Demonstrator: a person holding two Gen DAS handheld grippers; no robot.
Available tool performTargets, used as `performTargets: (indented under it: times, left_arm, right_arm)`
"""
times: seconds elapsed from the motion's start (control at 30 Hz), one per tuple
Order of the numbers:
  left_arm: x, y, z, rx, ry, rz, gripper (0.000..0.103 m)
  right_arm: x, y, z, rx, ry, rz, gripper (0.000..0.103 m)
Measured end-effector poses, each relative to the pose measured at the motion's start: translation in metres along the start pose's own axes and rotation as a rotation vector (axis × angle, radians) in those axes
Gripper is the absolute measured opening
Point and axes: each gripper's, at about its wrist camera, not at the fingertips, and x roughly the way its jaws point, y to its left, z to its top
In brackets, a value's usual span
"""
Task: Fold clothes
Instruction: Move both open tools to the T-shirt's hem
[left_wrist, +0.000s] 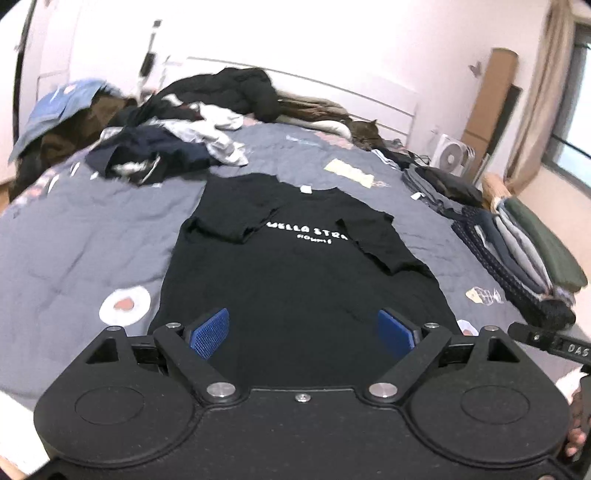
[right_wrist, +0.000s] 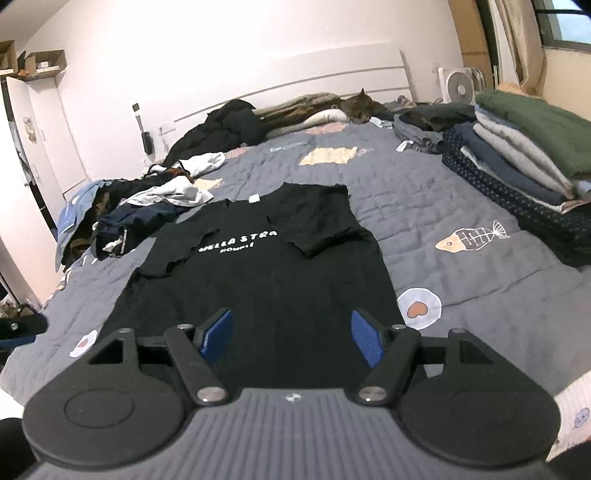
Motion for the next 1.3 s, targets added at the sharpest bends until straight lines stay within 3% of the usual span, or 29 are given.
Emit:
performTargets:
  times: [0.5, 1.03, 1.3]
  left_arm:
    - [-0.027, -0.039, -0.005, 0.116, -0.016, 0.025, 0.088]
    - [-0.044, -0.011, -0.052, 0.093, 0.002, 0.092, 0.093]
    - [-0.041, -0.006, -0.083, 0.100, 0.069, 0.136, 0.093]
  right_arm:
    - [-0.042, 0.045, -0.015, -0.079, -0.035, 0.026, 0.077]
    - [-0.037, 0.053, -0.057, -0.074, 0.037, 0.037, 0.079]
    - [-0.035, 0.047, -0.089, -0.102, 0.074, 0.018, 0.080]
